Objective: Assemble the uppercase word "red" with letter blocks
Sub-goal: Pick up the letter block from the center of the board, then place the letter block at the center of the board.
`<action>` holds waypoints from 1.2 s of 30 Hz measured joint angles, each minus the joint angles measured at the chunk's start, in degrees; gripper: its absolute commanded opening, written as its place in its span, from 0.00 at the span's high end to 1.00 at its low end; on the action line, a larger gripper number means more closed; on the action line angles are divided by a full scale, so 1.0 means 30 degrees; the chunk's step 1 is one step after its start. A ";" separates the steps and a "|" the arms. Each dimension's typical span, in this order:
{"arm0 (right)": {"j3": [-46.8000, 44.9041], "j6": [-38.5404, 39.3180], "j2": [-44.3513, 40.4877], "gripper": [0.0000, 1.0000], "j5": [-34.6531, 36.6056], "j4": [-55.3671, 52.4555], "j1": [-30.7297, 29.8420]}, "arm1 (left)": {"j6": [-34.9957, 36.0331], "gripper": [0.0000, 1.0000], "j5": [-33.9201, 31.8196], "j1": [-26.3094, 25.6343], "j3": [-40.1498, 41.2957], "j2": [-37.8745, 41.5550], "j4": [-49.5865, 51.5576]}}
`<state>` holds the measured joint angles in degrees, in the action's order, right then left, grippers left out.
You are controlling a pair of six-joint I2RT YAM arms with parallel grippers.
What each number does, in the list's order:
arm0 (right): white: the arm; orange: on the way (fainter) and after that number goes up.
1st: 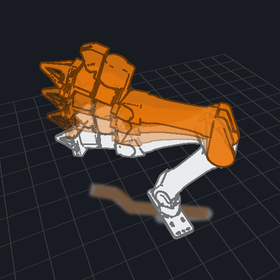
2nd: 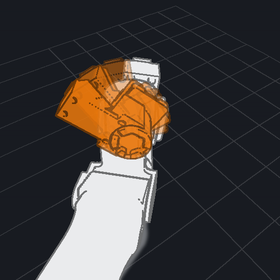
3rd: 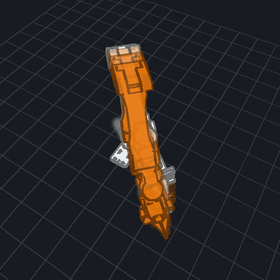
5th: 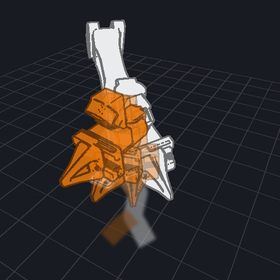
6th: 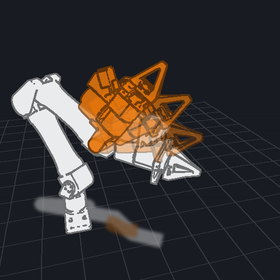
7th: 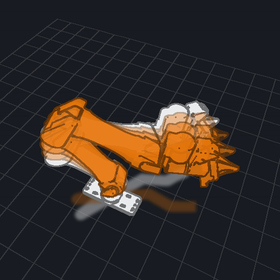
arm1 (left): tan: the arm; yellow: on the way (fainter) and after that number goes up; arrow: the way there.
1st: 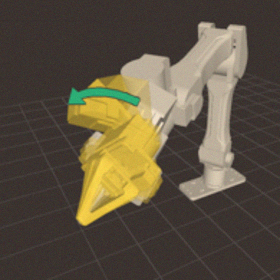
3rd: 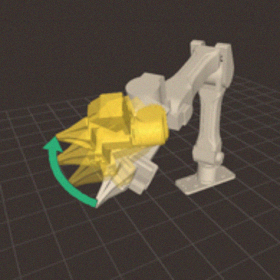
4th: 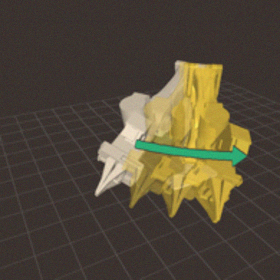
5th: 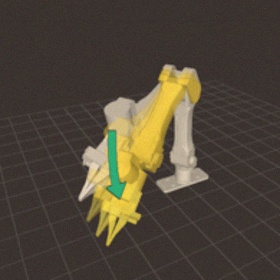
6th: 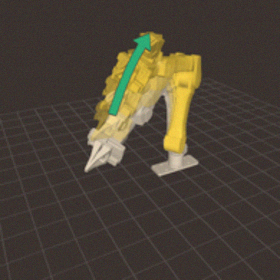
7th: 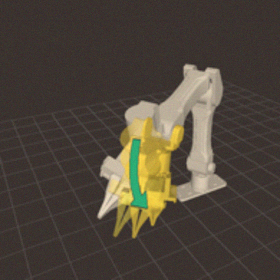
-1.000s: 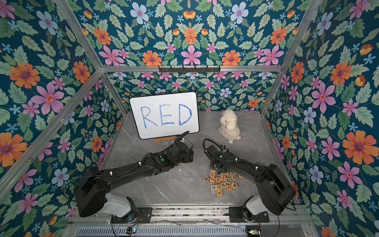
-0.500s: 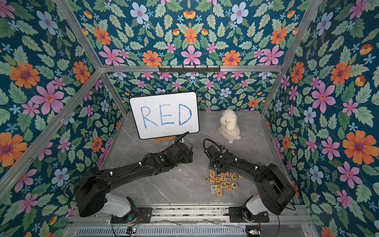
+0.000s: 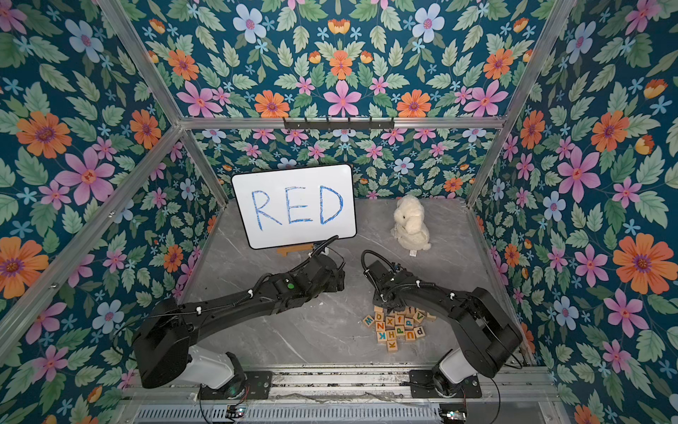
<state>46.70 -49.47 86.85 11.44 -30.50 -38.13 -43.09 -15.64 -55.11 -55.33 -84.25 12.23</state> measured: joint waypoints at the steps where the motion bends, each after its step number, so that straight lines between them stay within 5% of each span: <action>1: 0.0029 0.0007 0.0051 0.56 0.0000 0.0000 0.0000 | 0.0000 0.17 -0.0022 0.0000 0.0000 0.0000 0.0007; 23: 0.0634 0.1166 -0.1297 0.71 0.0393 -0.0430 0.0000 | 0.0007 0.18 -0.0736 0.0306 0.0029 0.0998 0.0211; 30: 0.2317 0.3133 -0.2091 0.71 0.0393 -0.0437 -0.0015 | 0.0321 0.20 -0.0546 0.2397 0.1151 0.2936 0.0197; 36: 0.5501 0.4524 0.0044 0.71 0.0044 -0.0342 -0.0525 | -0.0423 0.22 0.0175 0.4889 0.3497 0.5676 0.0189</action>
<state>63.20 -35.90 86.98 11.57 -31.53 -39.70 -44.36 -15.11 -40.45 -44.84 -67.22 12.80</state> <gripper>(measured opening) 0.325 0.786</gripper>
